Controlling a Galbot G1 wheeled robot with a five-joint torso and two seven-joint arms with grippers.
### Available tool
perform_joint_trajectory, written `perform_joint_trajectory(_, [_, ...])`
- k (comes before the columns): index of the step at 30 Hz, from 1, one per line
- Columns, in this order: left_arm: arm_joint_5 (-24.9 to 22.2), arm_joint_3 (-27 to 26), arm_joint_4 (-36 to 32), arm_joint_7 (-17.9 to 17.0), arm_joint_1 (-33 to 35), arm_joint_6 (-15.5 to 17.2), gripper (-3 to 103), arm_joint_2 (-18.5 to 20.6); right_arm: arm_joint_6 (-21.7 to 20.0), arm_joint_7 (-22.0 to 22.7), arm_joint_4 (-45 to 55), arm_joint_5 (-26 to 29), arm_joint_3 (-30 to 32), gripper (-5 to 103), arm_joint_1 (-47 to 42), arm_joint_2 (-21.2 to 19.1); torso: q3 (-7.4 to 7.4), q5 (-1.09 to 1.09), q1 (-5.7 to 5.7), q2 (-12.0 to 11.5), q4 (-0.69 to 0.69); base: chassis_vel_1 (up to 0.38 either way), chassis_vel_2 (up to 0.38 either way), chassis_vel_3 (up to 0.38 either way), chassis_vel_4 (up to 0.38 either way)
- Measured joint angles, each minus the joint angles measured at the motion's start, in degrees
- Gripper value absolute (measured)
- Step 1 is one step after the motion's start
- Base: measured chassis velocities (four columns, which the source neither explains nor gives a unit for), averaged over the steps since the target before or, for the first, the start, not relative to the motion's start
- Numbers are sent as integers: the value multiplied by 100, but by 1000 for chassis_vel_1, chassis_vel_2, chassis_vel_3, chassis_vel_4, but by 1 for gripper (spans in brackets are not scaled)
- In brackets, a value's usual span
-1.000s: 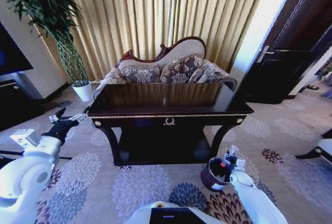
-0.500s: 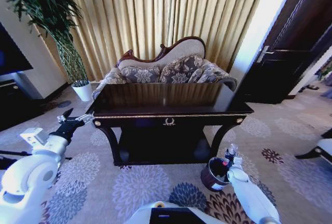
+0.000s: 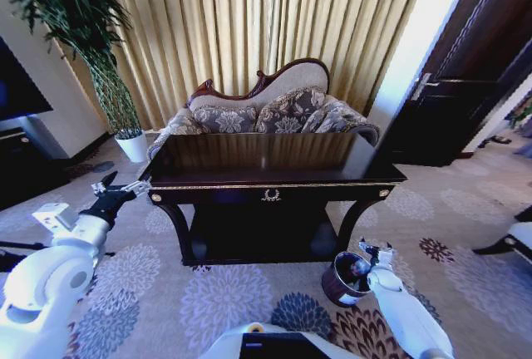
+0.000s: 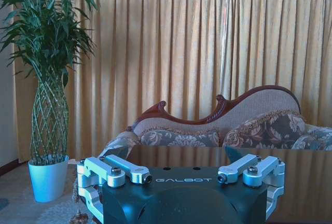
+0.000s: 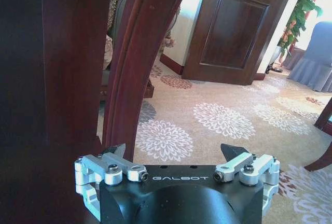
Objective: Move to the front of the table and place the trash on the table into the trash bin.
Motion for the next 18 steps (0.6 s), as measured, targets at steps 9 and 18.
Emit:
perform_joint_trajectory(9, [0, 7, 11, 1, -14, -1, 100, -1, -41, -3, 24, 3, 1, 100, -85, 17, 0, 0, 0, 0, 0, 0, 0, 0, 0])
perform_joint_trajectory(18, [-23, 4, 32, -7, -46, -1, 100, 14, -193, -2, 129, 66, 39, 100, -86, 11, 0, 0, 0, 0, 0, 0, 0, 0, 0])
